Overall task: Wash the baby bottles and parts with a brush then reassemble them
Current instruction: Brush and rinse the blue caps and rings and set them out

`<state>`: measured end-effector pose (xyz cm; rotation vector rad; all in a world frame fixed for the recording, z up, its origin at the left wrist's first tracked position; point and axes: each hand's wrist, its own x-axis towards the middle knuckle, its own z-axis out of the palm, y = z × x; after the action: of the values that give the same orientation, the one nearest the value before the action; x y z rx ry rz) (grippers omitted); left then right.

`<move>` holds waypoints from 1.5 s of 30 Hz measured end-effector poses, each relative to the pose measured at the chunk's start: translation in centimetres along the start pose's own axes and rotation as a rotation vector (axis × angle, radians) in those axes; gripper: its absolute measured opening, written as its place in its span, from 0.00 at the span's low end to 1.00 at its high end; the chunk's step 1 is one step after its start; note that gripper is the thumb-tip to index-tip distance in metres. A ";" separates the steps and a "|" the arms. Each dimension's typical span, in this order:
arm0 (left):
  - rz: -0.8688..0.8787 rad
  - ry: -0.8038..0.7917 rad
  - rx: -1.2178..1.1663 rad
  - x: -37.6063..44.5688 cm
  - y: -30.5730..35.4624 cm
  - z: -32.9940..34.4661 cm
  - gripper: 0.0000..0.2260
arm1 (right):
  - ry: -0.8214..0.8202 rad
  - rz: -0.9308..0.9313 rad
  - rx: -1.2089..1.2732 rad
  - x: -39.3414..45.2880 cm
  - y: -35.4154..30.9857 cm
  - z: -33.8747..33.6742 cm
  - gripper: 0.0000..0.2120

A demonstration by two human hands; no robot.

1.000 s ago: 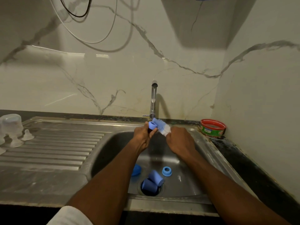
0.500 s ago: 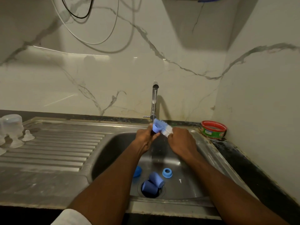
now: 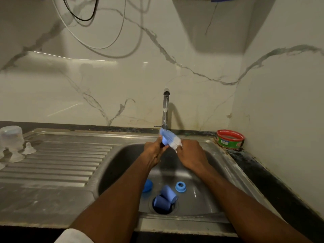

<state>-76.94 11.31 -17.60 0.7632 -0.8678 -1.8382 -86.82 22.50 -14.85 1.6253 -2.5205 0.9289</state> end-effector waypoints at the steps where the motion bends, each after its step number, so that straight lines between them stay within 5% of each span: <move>1: -0.010 -0.011 -0.028 0.1 -0.1 0.1 0.13 | 0.026 -0.024 -0.005 -0.1 -0.2 -0.1 0.16; 6: -0.046 -0.227 -0.003 -1.2 -0.1 1.4 0.14 | 0.087 0.047 0.039 0.5 -0.3 -1.1 0.17; 12: -0.013 0.001 -0.054 0.2 0.2 0.3 0.15 | -0.032 0.076 0.020 0.1 0.3 -0.1 0.18; 17: -0.001 -0.036 0.004 -0.1 -0.5 0.7 0.16 | 0.066 -0.041 -0.039 -0.2 -1.0 -0.1 0.16; 22: -0.041 -0.173 0.047 -1.1 -0.6 1.3 0.15 | 0.083 0.066 0.041 0.0 -1.0 -0.8 0.19; 25: 0.029 -0.063 0.012 -0.6 0.0 0.9 0.12 | 0.011 0.148 0.045 0.3 -0.3 -0.7 0.18; 29: 0.039 0.023 -0.042 0.2 0.1 0.3 0.16 | -0.015 0.033 0.019 -0.1 -0.1 -0.1 0.16; 37: -0.031 -0.226 -0.034 -1.1 0.2 1.6 0.14 | 0.128 0.057 -0.003 0.4 -0.6 -1.2 0.16; 45: 0.046 -0.055 -0.018 -0.4 0.1 0.8 0.14 | 0.075 -0.035 -0.016 -0.9 -1.3 -0.3 0.16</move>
<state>-77.37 11.88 -17.02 0.6788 -0.8955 -1.8308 -85.47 22.99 -14.27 1.5933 -2.4371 0.9446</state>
